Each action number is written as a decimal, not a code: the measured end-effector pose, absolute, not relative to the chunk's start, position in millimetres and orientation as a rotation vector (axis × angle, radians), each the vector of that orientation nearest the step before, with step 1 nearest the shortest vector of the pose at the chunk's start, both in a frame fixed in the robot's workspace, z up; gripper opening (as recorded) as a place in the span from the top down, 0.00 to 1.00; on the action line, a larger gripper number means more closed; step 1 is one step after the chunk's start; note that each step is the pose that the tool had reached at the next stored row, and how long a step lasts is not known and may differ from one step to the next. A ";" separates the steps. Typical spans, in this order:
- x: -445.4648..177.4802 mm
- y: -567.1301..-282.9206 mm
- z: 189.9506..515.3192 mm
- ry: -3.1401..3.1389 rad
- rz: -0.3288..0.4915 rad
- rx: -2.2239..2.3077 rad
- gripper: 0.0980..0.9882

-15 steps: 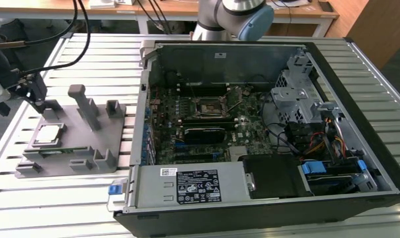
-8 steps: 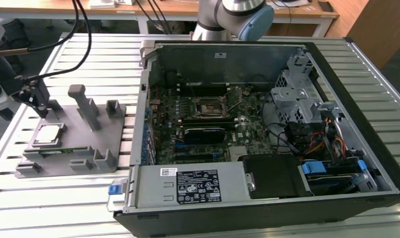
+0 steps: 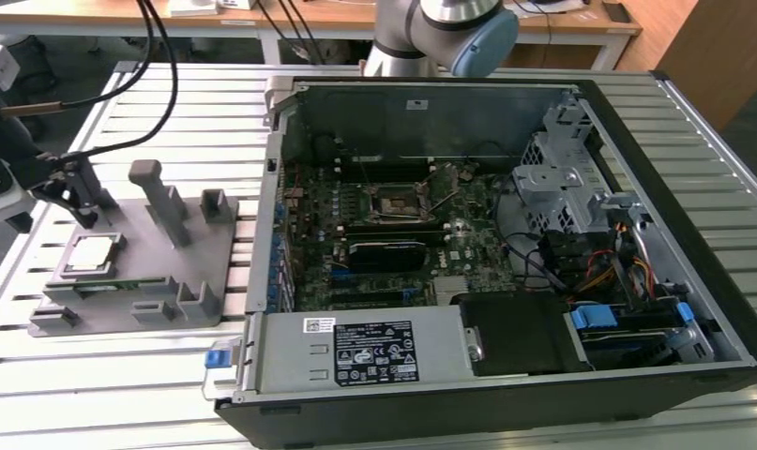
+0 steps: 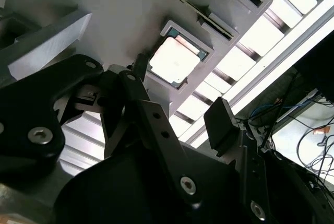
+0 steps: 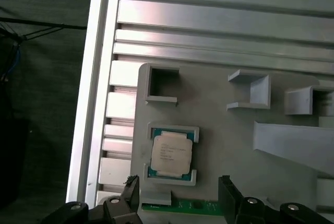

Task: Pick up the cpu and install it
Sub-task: 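Pick up the cpu and move it towards the insertion slot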

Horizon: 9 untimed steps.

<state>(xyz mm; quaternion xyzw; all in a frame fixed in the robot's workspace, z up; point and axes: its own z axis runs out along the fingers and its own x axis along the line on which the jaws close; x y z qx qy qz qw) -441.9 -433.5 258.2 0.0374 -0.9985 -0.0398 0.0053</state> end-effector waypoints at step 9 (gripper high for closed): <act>-441.8 -433.5 247.1 -3.127 -0.124 0.106 0.32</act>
